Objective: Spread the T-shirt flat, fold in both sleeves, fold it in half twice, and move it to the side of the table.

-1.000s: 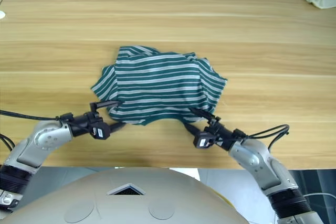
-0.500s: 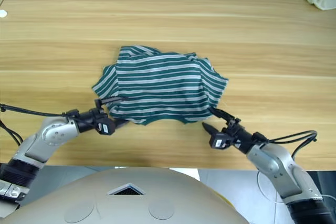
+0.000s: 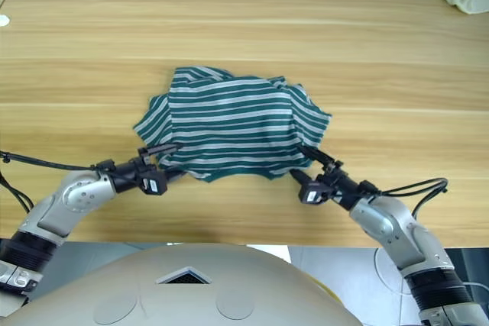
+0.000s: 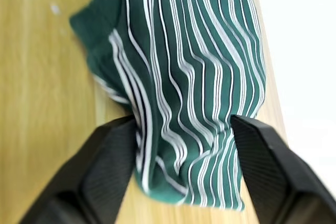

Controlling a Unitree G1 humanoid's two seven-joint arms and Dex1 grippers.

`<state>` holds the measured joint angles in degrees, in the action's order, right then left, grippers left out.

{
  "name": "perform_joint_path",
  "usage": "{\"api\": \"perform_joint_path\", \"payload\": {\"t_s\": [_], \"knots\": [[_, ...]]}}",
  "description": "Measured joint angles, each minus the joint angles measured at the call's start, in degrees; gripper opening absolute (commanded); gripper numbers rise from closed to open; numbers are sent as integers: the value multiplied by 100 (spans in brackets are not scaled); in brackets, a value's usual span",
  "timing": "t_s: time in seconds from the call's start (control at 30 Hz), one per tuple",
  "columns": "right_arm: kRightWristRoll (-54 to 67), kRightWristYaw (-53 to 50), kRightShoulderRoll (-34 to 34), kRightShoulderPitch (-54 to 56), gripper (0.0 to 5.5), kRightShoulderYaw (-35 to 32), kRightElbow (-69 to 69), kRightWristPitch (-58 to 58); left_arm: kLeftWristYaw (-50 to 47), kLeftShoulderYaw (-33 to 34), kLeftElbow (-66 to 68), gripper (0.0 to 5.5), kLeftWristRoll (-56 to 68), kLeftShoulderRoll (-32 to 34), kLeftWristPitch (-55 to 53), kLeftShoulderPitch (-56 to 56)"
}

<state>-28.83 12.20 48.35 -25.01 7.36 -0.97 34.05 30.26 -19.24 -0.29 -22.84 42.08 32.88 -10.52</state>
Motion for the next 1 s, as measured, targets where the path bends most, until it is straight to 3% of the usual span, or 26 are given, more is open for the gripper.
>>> {"api": "perform_joint_path", "payload": {"t_s": [0.3,0.43,0.6,0.8,1.0], "knots": [[-39,-5,10,115,56,218,227,1,-12,87,76,88,-6,69,-221,-75],[-26,49,26,183,5,259,265,27,-52,189,76,43,-14,126,-369,-66],[8,53,44,210,0,261,268,40,-80,227,50,3,-10,140,-373,-47],[214,105,-62,261,0,336,284,138,-100,216,150,0,71,110,-307,37],[1724,362,-106,-443,0,38,-696,680,215,419,-721,0,2162,42,248,-578]]}}
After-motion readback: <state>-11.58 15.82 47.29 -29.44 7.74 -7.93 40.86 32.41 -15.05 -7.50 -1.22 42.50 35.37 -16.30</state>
